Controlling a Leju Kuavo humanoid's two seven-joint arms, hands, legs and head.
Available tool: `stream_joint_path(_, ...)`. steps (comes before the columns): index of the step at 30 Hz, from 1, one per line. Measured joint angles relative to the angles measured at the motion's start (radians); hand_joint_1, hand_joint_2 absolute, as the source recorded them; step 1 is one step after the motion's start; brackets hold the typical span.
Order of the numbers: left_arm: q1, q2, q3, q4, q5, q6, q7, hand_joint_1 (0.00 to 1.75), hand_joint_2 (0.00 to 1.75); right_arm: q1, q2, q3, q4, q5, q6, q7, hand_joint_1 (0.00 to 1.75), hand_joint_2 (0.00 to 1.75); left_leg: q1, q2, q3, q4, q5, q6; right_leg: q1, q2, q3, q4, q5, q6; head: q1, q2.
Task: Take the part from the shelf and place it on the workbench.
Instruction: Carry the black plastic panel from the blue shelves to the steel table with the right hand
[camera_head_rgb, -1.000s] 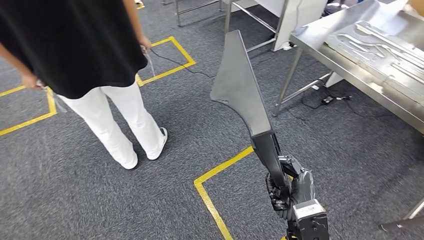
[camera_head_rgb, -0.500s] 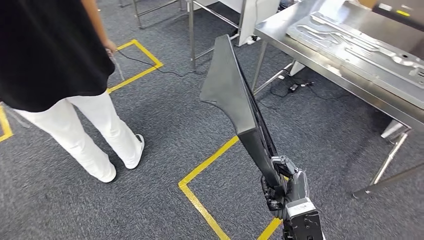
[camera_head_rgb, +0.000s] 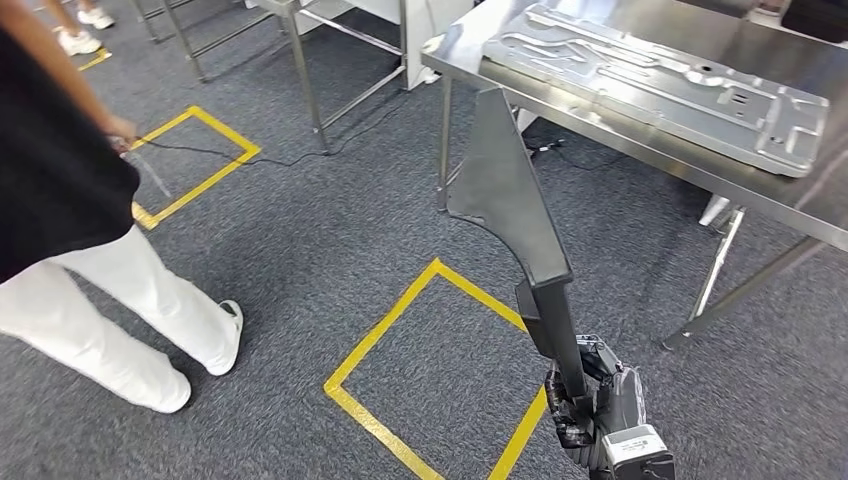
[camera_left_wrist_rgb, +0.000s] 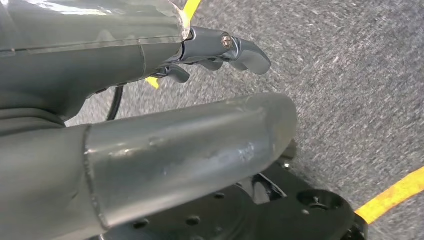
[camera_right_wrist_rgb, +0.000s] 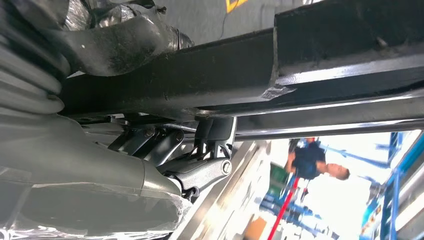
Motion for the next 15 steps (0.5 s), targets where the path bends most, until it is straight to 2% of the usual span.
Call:
stream_joint_path(1, 0.001, -0.001, 0.000, -0.005, -0.002, -0.002, 0.001, 0.00, 0.00, 0.002, 0.000, -0.002, 0.000, 0.000, -0.001, 0.000, 1.75, 1.75, 0.000, -0.009, 0.022, -0.058, 0.042, 0.003, 0.000, 0.015, 0.001, 0.004, -0.002, 0.002, 0.000, 0.000)
stream_joint_path(3, 0.002, -0.003, 0.000, -0.014, -0.004, -0.006, 0.001, 0.00, 0.00, 0.004, 0.000, -0.004, -0.001, 0.000, -0.002, 0.002, 1.75, 1.75, 0.002, -0.061, 0.070, -0.182, 0.098, 0.010, -0.001, 0.040, -0.003, 0.015, -0.008, 0.008, 0.000, 0.000)
stream_joint_path(4, 0.002, -0.004, 0.000, -0.018, -0.004, -0.008, 0.001, 0.00, 0.00, 0.006, 0.000, -0.005, -0.001, -0.001, -0.002, 0.004, 1.75, 1.75, 0.001, -0.082, 0.085, -0.219, 0.108, 0.013, -0.003, 0.051, -0.007, 0.018, -0.009, 0.014, 0.000, 0.000)
stream_joint_path(5, 0.002, -0.006, 0.000, -0.022, -0.005, -0.010, 0.000, 0.00, 0.00, 0.008, 0.000, -0.006, -0.002, -0.001, -0.003, 0.005, 1.75, 1.75, 0.000, -0.094, 0.090, -0.233, 0.106, 0.016, -0.006, 0.062, -0.012, 0.020, -0.008, 0.021, 0.000, 0.000)
stream_joint_path(7, 0.002, -0.011, -0.001, -0.027, -0.005, -0.013, 0.000, 0.00, 0.00, 0.013, 0.001, -0.008, -0.007, -0.002, -0.004, 0.008, 1.75, 1.75, -0.001, -0.074, 0.095, -0.243, 0.110, 0.023, -0.009, 0.084, -0.018, 0.017, -0.004, 0.034, 0.000, 0.000)
stream_joint_path(8, 0.001, -0.014, -0.001, -0.030, -0.005, -0.013, -0.001, 0.00, 0.00, 0.016, 0.001, -0.010, -0.010, -0.002, -0.005, 0.009, 1.75, 1.75, 0.002, -0.061, 0.098, -0.250, 0.114, 0.029, -0.008, 0.074, -0.022, 0.023, -0.007, 0.040, 0.000, 0.000)
stream_joint_path(9, 0.002, -0.017, -0.002, -0.032, -0.005, -0.014, -0.001, 0.00, 0.00, 0.017, 0.000, -0.011, -0.013, -0.002, -0.006, 0.009, 1.75, 1.75, 0.005, -0.046, 0.102, -0.258, 0.118, 0.036, -0.005, 0.050, -0.032, 0.043, -0.021, 0.045, 0.000, 0.000)
stream_joint_path(11, 0.003, -0.019, -0.002, -0.036, -0.005, -0.014, -0.001, 0.00, 0.00, 0.017, 0.000, -0.013, -0.015, -0.003, -0.006, 0.010, 1.75, 1.75, 0.006, -0.014, 0.108, -0.267, 0.120, 0.044, -0.005, -0.021, -0.080, 0.141, -0.076, 0.056, 0.001, 0.000)
stream_joint_path(12, 0.005, -0.020, -0.002, -0.037, -0.006, -0.014, -0.001, 0.00, 0.00, 0.017, 0.000, -0.014, -0.015, -0.004, -0.006, 0.010, 1.75, 1.75, 0.005, 0.002, 0.109, -0.268, 0.119, 0.046, -0.008, -0.042, -0.115, 0.207, -0.105, 0.062, 0.001, 0.000)
stream_joint_path(13, 0.006, -0.020, -0.002, -0.037, -0.006, -0.014, -0.001, 0.00, 0.00, 0.017, 0.000, -0.015, -0.015, -0.004, -0.006, 0.011, 1.75, 1.75, 0.005, 0.018, 0.110, -0.268, 0.117, 0.046, -0.012, -0.052, -0.143, 0.260, -0.122, 0.067, 0.001, 0.000)
stream_joint_path(14, 0.007, -0.020, -0.002, -0.038, -0.006, -0.015, -0.002, 0.00, 0.00, 0.019, 0.000, -0.016, -0.015, -0.004, -0.006, 0.012, 1.75, 1.75, 0.004, 0.033, 0.112, -0.268, 0.114, 0.045, -0.015, -0.056, -0.156, 0.283, -0.120, 0.071, 0.001, 0.000)
stream_joint_path(15, 0.007, -0.022, -0.002, -0.039, -0.006, -0.016, -0.003, 0.00, 0.00, 0.020, 0.000, -0.017, -0.015, -0.005, -0.006, 0.013, 1.75, 1.75, 0.005, 0.048, 0.115, -0.267, 0.111, 0.043, -0.019, -0.061, -0.149, 0.267, -0.099, 0.074, 0.001, 0.000)
